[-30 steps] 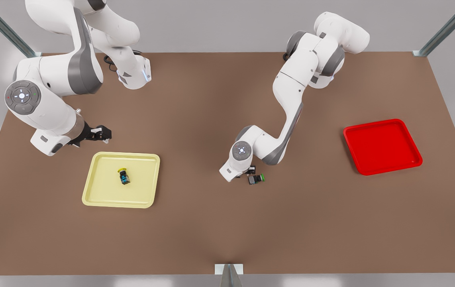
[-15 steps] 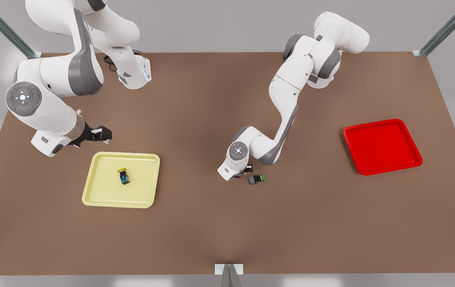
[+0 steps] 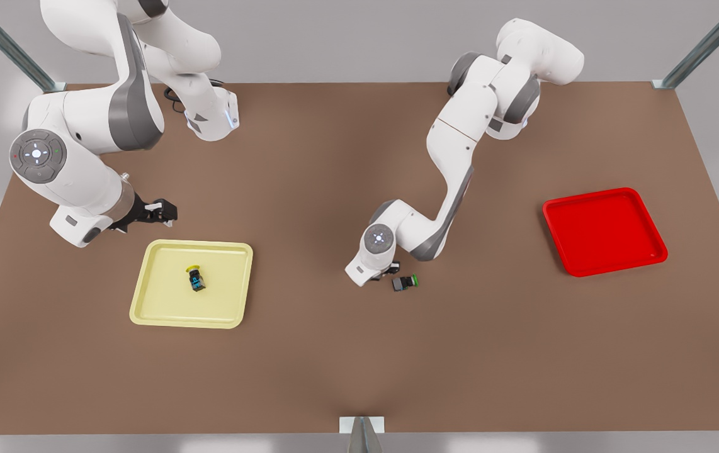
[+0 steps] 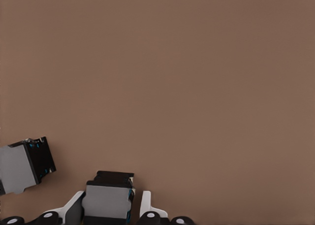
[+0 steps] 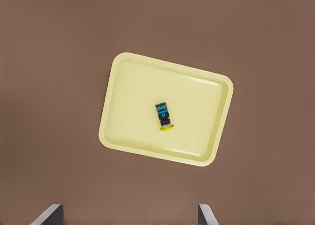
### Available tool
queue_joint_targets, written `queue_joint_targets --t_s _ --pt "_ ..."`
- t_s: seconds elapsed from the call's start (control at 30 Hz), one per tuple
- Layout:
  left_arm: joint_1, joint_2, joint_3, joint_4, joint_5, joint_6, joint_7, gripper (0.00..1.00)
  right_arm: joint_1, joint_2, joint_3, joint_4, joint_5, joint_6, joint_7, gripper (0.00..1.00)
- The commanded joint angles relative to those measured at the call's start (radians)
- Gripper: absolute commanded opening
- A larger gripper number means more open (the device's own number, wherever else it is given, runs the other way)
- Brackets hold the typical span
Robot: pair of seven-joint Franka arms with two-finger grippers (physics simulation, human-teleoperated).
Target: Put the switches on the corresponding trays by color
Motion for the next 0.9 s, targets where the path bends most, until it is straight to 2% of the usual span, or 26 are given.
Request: queue_joint_targets --t_s 0.0,0.33,0.5,0.7,0.87 --pt "0.0 0.0 0.0 0.0 0.001 0.0 0.0 0.53 0.001 0.0 0.0 0.0 0.0 -0.001 0.0 1.0" --pt "0.0 -0.002 0.0 0.0 -0.001 -0.002 -0.006 0.45 0.001 0.0 0.0 0.0 0.0 0.001 0.0 1.0" --pt "0.003 -0.028 0.0 -0.003 -0.004 -0.017 -0.005 0.44 0.001 0.0 0.0 0.0 0.0 -0.001 0.0 1.0" --pt "0.077 -0.201 -0.009 -0.031 -0.004 -0.17 0.006 0.44 0.001 0.0 0.0 0.0 0.0 -0.001 0.0 1.0" --pt "0.184 -0.417 -0.008 -0.268 -0.005 -0.178 0.175 0.43 0.003 0.0 0.0 0.0 0.0 -0.001 0.0 1.0"
